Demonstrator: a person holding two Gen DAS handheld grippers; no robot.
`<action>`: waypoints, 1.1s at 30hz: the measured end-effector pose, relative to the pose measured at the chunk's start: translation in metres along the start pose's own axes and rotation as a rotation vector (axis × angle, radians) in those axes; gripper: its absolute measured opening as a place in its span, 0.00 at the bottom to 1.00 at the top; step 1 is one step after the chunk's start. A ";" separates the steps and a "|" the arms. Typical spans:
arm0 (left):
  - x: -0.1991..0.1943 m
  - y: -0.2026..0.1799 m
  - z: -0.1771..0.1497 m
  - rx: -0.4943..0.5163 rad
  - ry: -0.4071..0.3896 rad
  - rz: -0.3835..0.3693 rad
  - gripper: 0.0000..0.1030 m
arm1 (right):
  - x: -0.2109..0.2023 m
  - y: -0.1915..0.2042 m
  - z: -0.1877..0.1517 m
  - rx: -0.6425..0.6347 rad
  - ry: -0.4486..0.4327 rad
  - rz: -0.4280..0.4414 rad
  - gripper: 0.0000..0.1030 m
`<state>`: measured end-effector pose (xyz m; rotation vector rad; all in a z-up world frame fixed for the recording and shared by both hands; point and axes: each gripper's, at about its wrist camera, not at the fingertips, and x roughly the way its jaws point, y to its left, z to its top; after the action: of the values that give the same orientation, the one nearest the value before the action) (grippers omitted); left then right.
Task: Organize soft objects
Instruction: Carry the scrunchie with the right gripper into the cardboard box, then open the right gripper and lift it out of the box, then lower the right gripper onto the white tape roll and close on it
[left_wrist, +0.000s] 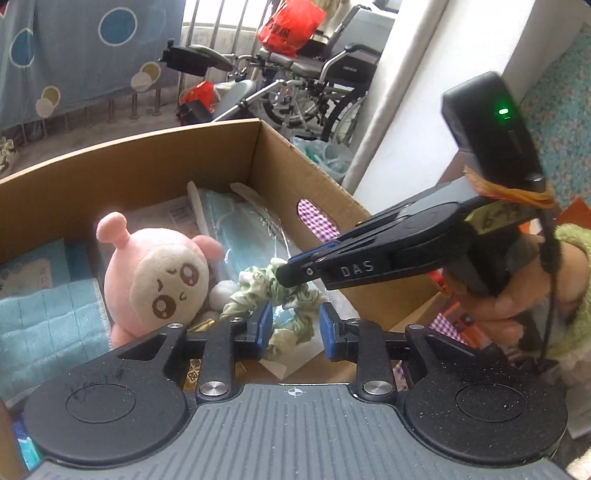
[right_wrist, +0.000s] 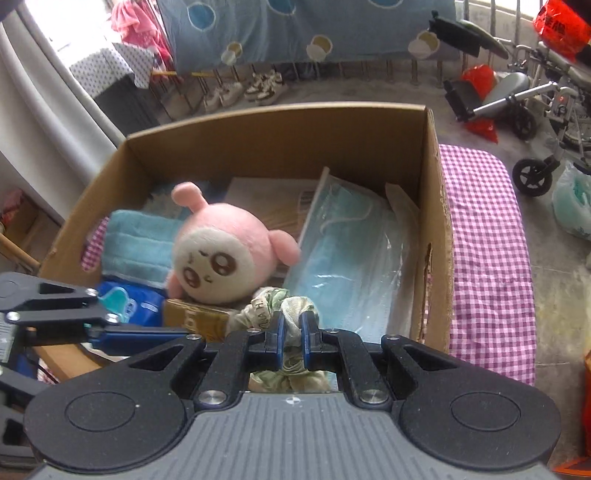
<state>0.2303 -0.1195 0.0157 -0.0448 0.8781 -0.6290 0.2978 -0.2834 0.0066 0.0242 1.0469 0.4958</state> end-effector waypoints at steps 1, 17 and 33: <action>-0.004 0.002 -0.002 -0.001 -0.006 -0.001 0.38 | 0.008 -0.001 0.000 -0.012 0.027 -0.016 0.10; -0.072 -0.004 -0.037 -0.017 -0.112 0.021 0.76 | -0.001 0.021 0.007 -0.121 0.041 -0.216 0.45; -0.091 -0.044 -0.097 0.058 -0.033 0.035 0.96 | -0.132 0.049 -0.116 0.133 -0.251 -0.059 0.48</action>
<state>0.0953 -0.0865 0.0295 0.0124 0.8264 -0.6192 0.1300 -0.3178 0.0685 0.1686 0.8305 0.3583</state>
